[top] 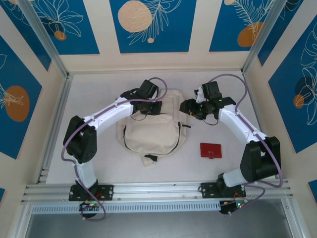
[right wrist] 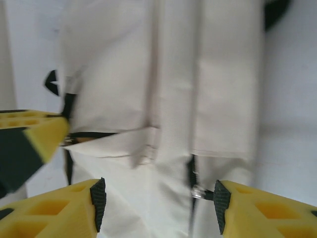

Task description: Pack books, pencil case, and school supplies into a backpack

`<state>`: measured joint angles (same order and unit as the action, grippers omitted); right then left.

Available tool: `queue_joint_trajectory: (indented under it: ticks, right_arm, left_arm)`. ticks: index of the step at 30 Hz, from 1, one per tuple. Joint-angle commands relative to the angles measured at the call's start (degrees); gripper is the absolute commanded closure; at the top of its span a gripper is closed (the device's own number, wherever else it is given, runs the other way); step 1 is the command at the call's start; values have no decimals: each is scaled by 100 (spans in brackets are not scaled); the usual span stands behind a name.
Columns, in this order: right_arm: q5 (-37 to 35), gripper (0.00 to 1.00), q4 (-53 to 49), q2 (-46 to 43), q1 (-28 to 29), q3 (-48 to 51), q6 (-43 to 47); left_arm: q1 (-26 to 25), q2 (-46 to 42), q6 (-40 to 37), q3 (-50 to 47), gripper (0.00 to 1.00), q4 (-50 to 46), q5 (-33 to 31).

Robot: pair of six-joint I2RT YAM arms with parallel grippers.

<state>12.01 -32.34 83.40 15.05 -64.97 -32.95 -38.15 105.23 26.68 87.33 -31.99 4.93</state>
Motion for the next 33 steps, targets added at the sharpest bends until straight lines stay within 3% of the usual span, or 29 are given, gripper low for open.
queue_joint_trajectory:
  ticks: [1,10,16,20,33]
  right_arm:
    - [573,40,61,431,228,-243,-62]
    - [728,55,-55,1575,577,-800,29]
    - [78,76,-279,1833,672,-698,32]
    - [-415,83,-377,1877,649,-502,11]
    - [-832,86,-394,1878,579,-289,-19]
  left_arm:
    - [16,-257,91,-166,100,337,123]
    - [18,-422,269,-527,100,340,-370]
    - [61,-622,448,-759,100,281,-1031]
    - [289,-846,553,-1110,100,363,-1135]
    - [1225,-1248,804,-2141,100,664,-984]
